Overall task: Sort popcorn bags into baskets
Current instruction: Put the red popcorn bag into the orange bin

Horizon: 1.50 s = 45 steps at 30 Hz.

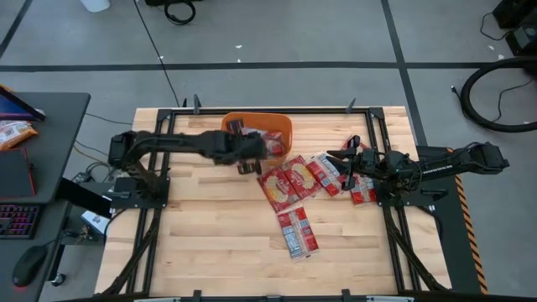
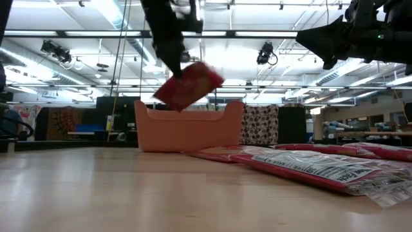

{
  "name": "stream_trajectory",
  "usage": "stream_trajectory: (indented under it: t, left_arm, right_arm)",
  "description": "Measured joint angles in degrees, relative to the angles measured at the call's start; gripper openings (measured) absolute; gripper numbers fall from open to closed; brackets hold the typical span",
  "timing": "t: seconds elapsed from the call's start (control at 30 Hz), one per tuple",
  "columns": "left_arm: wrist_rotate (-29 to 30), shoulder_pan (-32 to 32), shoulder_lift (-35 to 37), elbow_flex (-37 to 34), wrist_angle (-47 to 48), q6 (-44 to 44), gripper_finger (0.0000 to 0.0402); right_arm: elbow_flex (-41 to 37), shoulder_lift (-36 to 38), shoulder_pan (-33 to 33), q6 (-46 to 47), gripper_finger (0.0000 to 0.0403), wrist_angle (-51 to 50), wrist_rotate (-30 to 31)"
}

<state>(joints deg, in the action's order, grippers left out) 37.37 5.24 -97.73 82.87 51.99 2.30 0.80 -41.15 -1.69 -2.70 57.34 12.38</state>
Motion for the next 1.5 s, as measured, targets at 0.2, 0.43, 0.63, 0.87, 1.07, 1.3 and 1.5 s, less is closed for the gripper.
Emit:
stream_trajectory:
  t: [0.2, 0.43, 0.63, 0.87, 1.07, 1.3, 1.5]
  left_arm:
    - [-4.26, 8.68, -4.10, -3.52, -5.73, 3.61, 0.0007]
    - [-9.81, 11.20, -6.39, -3.63, -10.36, 5.76, 0.0077]
    - [-16.79, 6.23, -5.25, -3.54, -12.31, 8.98, 0.0137]
    - [-18.10, -3.08, -7.59, -3.55, -16.60, 15.32, 0.0145]
    - [-26.20, -8.37, -12.45, -3.57, -22.87, 17.95, 0.0146]
    - [-26.70, -14.65, -17.00, -3.63, -31.27, 19.15, 0.0153]
    - [-23.97, -21.28, -18.04, -3.59, -33.98, 25.73, 0.0172]
  right_arm:
    - [0.00, -0.17, -0.04, -0.08, 0.0087, -0.23, 0.00]
    - [0.00, -0.22, -0.04, -0.91, 0.0087, -0.07, 0.00]
    - [0.00, -0.22, -0.04, -0.31, 0.0087, -0.09, -0.01]
    - [0.00, -0.22, -0.04, 0.11, 0.0087, -0.37, -0.02]
    - [0.00, -0.22, -0.04, 0.07, 0.0087, -0.33, -0.02]
    - [0.00, -0.22, -0.04, 1.08, 0.0087, -0.59, -0.03]
    - [0.00, -0.59, 0.24, 5.65, 0.0087, -1.55, -0.08]
